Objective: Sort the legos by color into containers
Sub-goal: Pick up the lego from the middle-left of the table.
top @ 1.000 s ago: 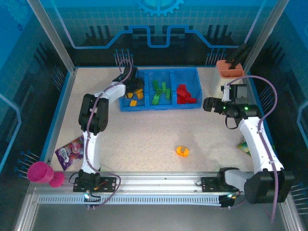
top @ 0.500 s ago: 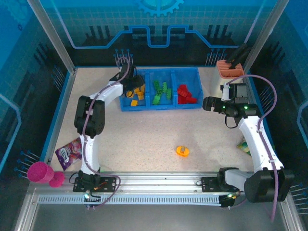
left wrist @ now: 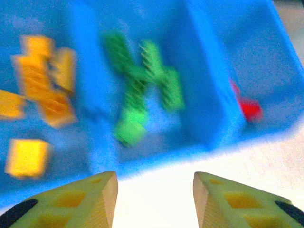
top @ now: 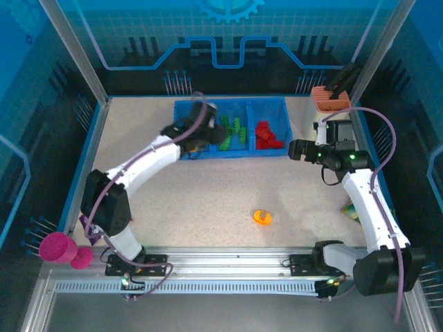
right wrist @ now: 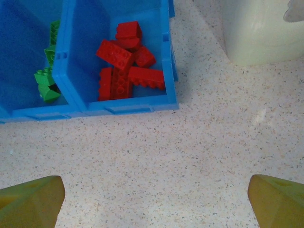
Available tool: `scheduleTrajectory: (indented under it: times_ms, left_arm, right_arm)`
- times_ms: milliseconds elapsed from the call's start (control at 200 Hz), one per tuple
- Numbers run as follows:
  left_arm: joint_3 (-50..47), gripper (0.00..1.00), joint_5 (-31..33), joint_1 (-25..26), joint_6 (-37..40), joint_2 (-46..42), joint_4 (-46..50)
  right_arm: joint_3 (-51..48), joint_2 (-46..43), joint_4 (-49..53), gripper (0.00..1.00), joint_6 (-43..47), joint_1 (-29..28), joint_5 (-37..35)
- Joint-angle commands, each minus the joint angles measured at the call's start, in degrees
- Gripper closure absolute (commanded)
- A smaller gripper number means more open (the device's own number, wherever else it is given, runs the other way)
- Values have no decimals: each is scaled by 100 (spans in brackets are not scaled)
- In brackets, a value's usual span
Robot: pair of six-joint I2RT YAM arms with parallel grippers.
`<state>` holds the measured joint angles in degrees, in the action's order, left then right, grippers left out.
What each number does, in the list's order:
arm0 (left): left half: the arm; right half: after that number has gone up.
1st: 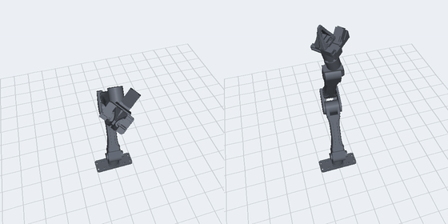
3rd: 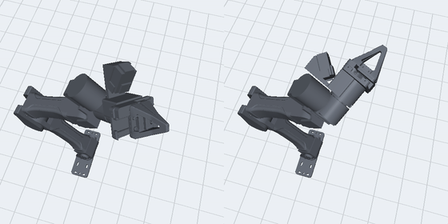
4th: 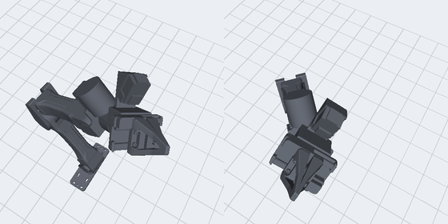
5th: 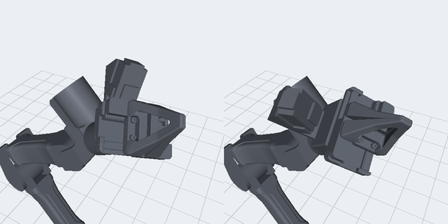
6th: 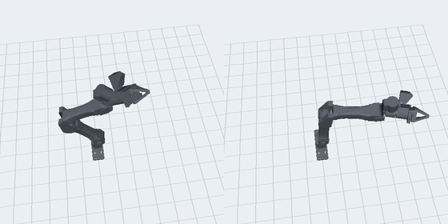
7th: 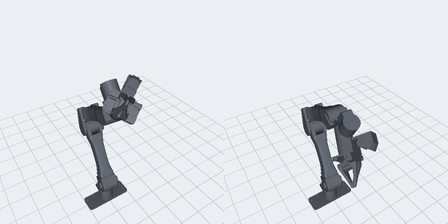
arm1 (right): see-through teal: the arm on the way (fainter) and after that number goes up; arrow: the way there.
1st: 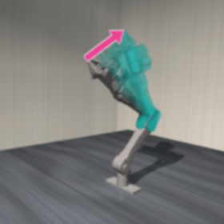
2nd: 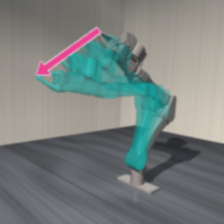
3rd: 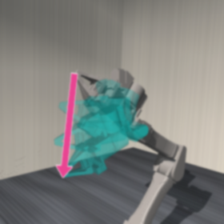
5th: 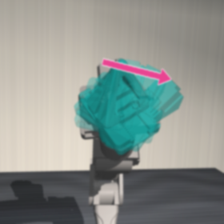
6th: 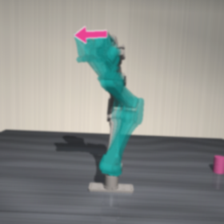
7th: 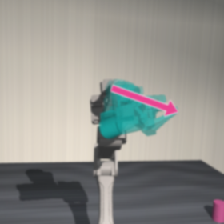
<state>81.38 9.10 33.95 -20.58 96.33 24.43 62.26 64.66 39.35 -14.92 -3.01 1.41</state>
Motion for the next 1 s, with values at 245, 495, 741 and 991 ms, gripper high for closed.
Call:
scheduleTrajectory:
  times_ms: [245, 495, 741, 991]
  left_arm:
    - [-975, 34, -591, 1643, -123, -486, 916]
    - [-569, 31, -148, 2498, -1472, 504, 1352]
    - [59, 26, 68, 2774, -1503, 1089, 1638]
    - [499, 19, 19, 2813, -1269, 1453, 1941]
  right_arm:
    - [-54, -447, 73, 0, 128, -77, -97]
    - [-95, -638, 123, 0, 99, -83, -35]
    - [-256, -707, 69, 0, 113, -77, 33]
    - [-329, -739, 51, 0, 147, -69, -6]
